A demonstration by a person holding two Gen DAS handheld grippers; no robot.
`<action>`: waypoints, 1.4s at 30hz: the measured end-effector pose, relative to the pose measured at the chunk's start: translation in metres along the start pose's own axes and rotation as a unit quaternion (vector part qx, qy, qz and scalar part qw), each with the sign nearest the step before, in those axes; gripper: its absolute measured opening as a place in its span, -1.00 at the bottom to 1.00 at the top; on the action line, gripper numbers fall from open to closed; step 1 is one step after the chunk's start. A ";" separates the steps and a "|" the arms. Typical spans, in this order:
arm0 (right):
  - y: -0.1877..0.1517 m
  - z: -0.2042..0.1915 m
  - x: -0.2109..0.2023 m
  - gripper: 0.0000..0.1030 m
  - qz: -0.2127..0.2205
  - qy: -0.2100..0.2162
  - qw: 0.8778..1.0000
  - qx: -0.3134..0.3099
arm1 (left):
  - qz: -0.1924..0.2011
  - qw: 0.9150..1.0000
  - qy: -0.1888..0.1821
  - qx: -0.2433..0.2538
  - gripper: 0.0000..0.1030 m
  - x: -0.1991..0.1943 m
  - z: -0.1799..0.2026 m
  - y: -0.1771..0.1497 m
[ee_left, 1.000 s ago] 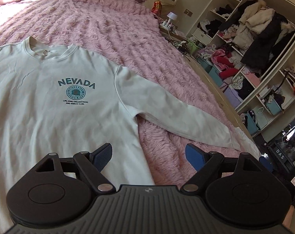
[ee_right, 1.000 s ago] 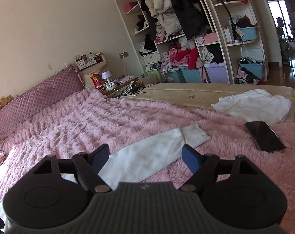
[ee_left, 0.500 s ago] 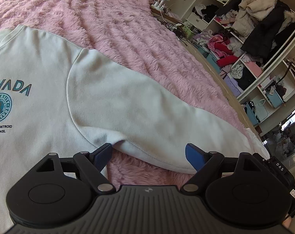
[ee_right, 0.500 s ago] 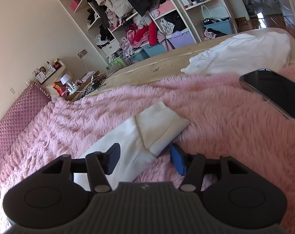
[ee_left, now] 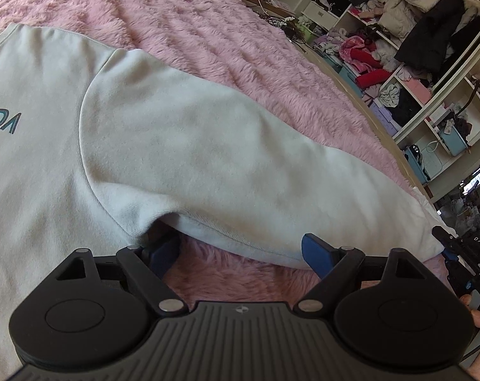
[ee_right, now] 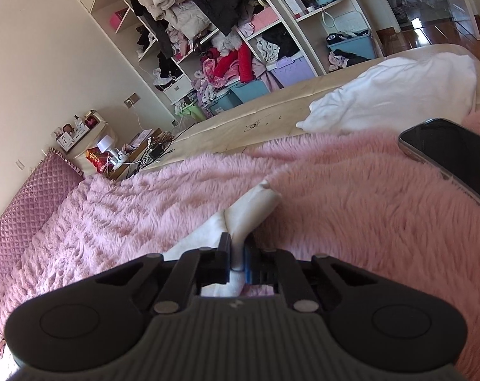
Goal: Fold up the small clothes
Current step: 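Lift the sleeve and lay it across the shirt front, open right gripper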
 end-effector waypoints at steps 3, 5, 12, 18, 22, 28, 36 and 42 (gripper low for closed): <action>0.005 -0.019 -0.010 -0.95 0.002 0.014 1.000 -0.012 | -0.002 1.000 -0.002 -0.002 0.92 -0.003 0.000 0.009; 0.008 -0.038 -0.018 -0.95 0.006 0.027 0.999 -0.025 | 0.010 1.000 -0.002 -0.008 0.92 -0.016 -0.003 0.014; -0.007 -0.135 -0.062 -0.96 0.014 0.118 0.991 -0.068 | 0.031 0.999 0.002 -0.027 0.92 -0.071 -0.032 0.014; -0.076 -0.242 -0.111 -0.96 -0.015 0.214 0.971 -0.110 | 0.054 0.996 0.036 -0.062 0.92 -0.143 -0.093 -0.008; -0.145 -0.309 -0.151 -0.96 -0.053 0.279 0.949 -0.137 | 0.083 0.989 0.069 -0.103 0.92 -0.202 -0.147 -0.024; -0.279 -0.382 -0.214 -0.96 -0.135 0.362 0.902 -0.190 | 0.129 0.969 0.122 -0.174 0.92 -0.278 -0.230 -0.060; -0.477 -0.379 -0.242 -0.96 -0.251 0.372 0.844 -0.296 | 0.160 0.940 0.153 -0.258 0.92 -0.322 -0.304 -0.109; -0.538 -0.351 -0.236 -0.21 -0.341 0.366 0.796 -0.341 | 0.182 0.935 0.134 -0.272 0.92 -0.322 -0.314 -0.120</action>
Point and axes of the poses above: each gripper's, at about its wrist camera, not at the fingertips, and x roughly the way its jaws point, z to its right, y to its top, the point moved 8 cm from there along x, roughly the way its jaws point, and after that the axes turned 8 degrees about x, right-handed, at the moved point
